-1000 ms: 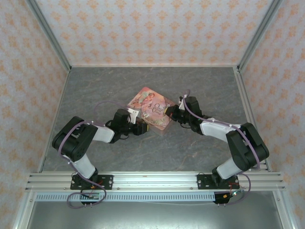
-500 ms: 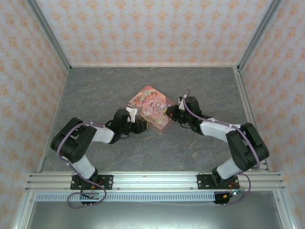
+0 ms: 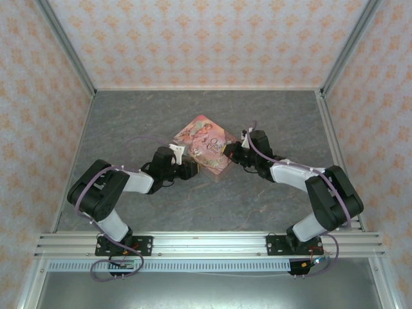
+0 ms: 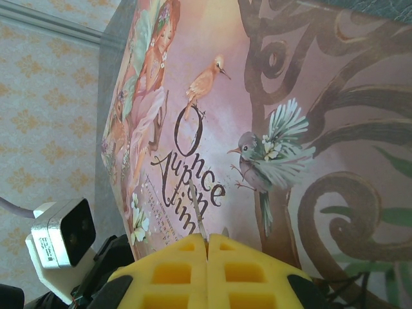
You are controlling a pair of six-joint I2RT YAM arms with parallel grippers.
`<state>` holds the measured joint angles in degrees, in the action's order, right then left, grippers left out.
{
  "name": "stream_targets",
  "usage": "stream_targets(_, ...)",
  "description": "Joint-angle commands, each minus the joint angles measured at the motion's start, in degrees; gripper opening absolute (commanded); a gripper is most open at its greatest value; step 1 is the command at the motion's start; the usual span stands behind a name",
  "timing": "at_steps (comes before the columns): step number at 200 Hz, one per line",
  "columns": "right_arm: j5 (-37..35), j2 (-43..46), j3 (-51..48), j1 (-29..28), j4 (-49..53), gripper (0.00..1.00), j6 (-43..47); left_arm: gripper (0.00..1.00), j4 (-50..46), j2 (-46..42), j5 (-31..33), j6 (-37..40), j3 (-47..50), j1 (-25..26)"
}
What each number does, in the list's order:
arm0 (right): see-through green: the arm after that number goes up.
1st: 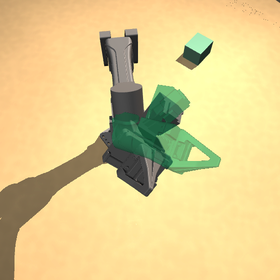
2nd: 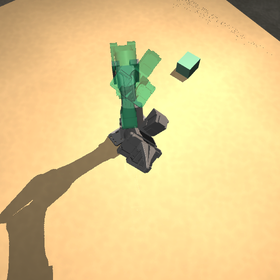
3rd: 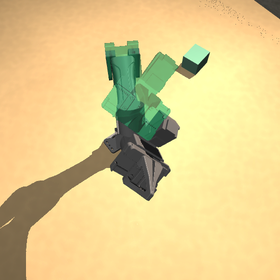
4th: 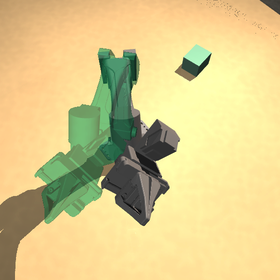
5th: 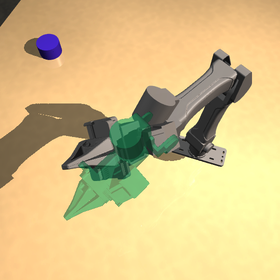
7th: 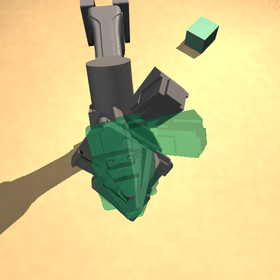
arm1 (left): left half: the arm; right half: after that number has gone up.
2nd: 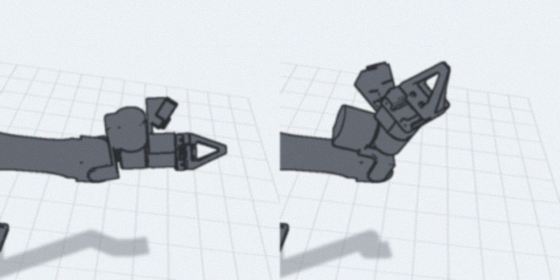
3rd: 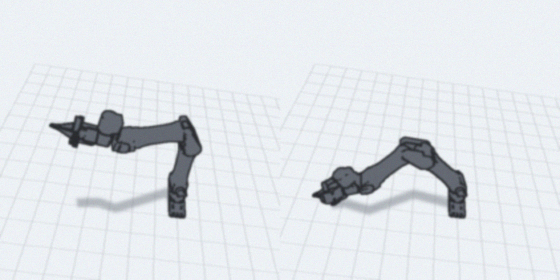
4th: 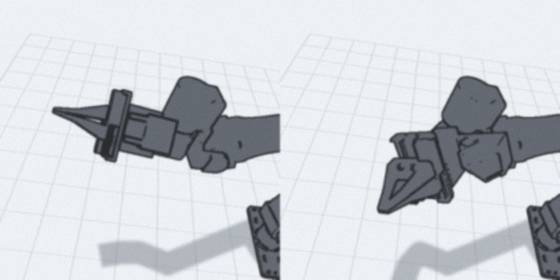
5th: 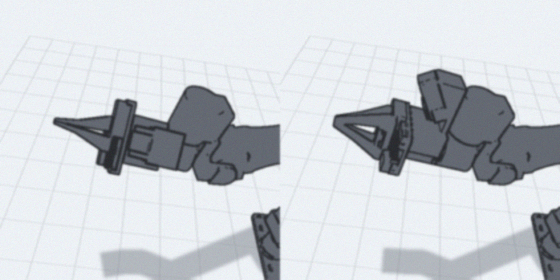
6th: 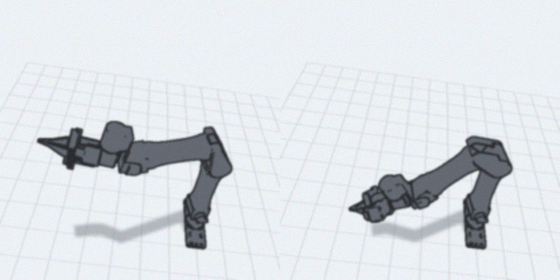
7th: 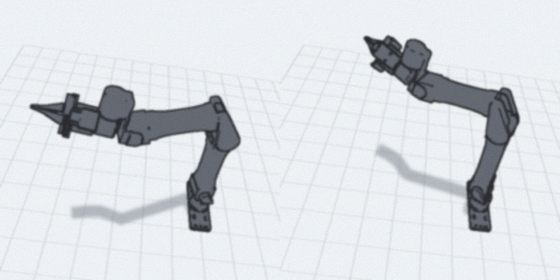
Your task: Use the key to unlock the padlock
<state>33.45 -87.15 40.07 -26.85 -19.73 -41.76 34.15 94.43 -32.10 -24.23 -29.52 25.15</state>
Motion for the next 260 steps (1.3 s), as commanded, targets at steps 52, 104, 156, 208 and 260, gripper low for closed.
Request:
stream_targets(52, -0.7, 3.4, -0.9, -0.4, 0.2, 0.0, 2.3, 0.23, 1.9, -2.4, 2.0, -1.7, -1.6, 0.8)
stream_targets(104, -4.4, 13.7, -3.0, -0.3, 5.3, 0.0, 10.4, 0.15, -11.4, -6.6, 4.7, -12.3, -6.0, 3.5)
stream_targets(156, -6.5, 22.7, -6.0, -5.4, 9.5, 0.0, 21.8, 0.13, -21.1, -11.5, 5.0, -22.1, -9.6, 4.1)
stream_targets(208, -8.4, 25.0, -10.8, -12.6, 5.4, 0.0, 30.3, 0.16, -24.0, -13.5, 4.7, -31.1, -11.9, 4.5)
stream_targets(260, -13.4, 19.6, -10.2, -17.6, 3.1, 0.0, 33.8, 0.15, -26.1, -14.1, 3.3, -37.6, -13.6, 4.6)
